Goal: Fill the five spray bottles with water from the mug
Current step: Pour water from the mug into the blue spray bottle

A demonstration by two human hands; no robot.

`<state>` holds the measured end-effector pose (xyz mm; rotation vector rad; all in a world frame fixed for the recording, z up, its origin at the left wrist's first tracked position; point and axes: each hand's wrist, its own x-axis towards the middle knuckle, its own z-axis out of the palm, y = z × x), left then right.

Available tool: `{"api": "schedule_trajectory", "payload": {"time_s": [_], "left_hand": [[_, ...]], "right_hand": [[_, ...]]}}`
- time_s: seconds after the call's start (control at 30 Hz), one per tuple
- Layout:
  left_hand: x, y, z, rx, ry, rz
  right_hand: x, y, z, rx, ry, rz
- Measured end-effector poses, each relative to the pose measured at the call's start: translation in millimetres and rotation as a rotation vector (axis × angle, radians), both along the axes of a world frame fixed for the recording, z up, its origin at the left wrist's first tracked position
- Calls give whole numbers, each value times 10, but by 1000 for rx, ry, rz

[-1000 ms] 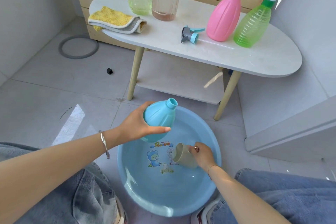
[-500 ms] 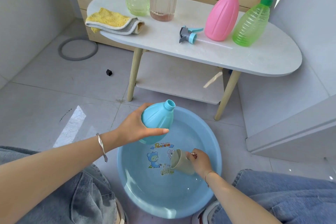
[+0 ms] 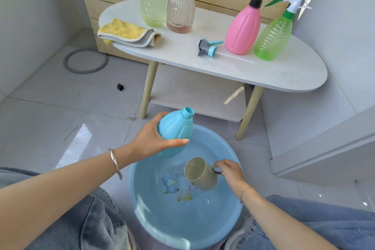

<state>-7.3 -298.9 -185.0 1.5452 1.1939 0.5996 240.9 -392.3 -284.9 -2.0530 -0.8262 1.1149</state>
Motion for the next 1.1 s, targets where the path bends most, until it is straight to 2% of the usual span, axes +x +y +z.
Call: {"api": "schedule_trajectory", "payload": {"time_s": [0.37, 0.6, 0.87, 1.1], "left_hand": [[8, 20, 116, 35, -73, 49], [46, 5, 126, 72, -86, 13], [82, -50, 148, 90, -94, -55], [91, -46, 133, 126, -104, -97]], "right_hand": [[313, 370, 1071, 286, 154, -92], [327, 383, 1762, 478, 286, -41], [324, 364, 1937, 594, 318, -21], [312, 336, 2049, 629, 208, -43]]}}
